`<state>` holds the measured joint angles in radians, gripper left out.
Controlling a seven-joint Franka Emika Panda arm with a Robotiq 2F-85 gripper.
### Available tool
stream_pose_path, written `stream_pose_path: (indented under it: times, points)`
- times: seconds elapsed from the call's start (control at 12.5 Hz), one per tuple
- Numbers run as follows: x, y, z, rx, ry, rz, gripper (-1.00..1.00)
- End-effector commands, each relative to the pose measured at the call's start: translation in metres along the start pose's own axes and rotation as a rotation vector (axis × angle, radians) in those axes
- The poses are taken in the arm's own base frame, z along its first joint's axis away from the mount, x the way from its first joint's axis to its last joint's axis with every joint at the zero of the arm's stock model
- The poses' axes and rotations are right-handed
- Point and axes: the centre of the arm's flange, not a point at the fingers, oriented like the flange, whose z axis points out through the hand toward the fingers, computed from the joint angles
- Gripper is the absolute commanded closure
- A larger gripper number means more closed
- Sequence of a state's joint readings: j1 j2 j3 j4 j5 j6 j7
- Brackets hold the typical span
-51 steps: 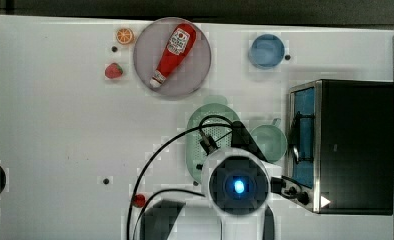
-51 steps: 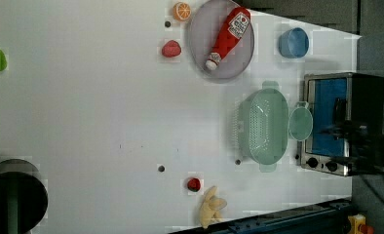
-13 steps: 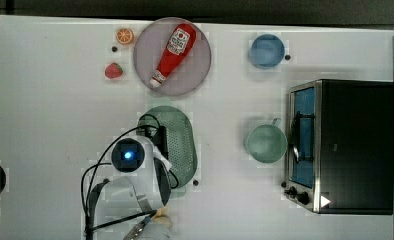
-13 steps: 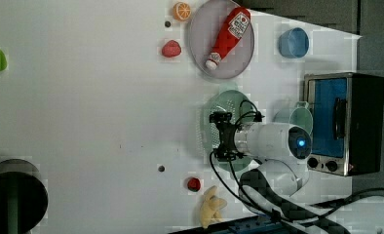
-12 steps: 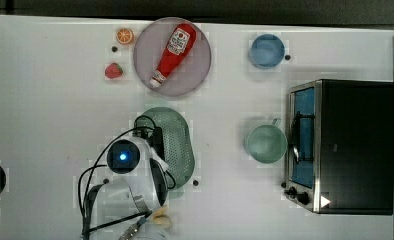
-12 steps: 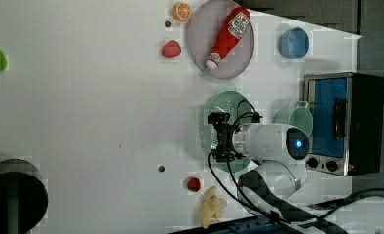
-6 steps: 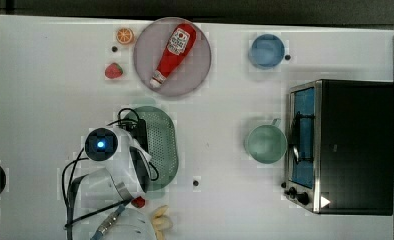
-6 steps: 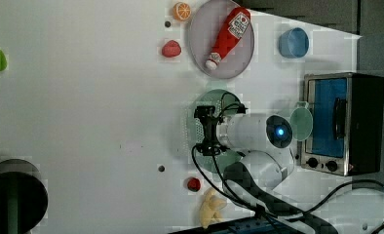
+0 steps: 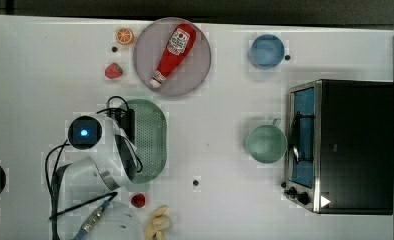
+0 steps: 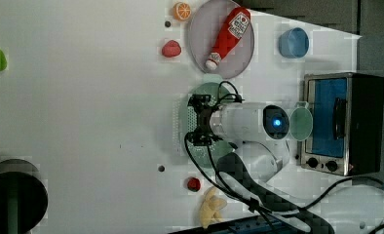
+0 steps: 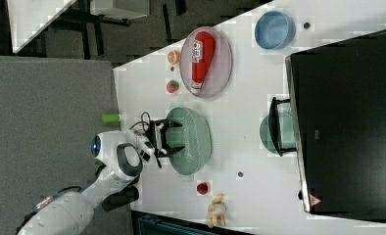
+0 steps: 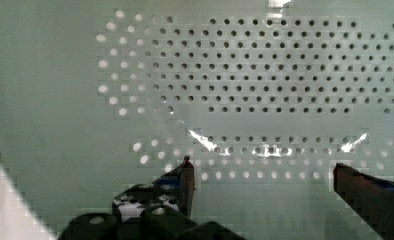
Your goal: Drag strainer right to left.
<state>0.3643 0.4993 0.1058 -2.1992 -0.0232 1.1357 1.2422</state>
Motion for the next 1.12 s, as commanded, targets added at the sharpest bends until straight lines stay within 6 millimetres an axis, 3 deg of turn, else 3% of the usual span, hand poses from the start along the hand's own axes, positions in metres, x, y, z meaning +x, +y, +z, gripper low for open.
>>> stream_pose_path:
  times: [0.08,0.64,1.12]
  points:
    - [-0.074,0.023,0.005,-0.022,-0.033,0.015,-1.0]
    - [-0.135,0.022,0.009,-0.048,-0.08,0.029,-1.0]
    - [-0.159,0.024,0.004,-0.048,-0.105,0.069,-1.0]
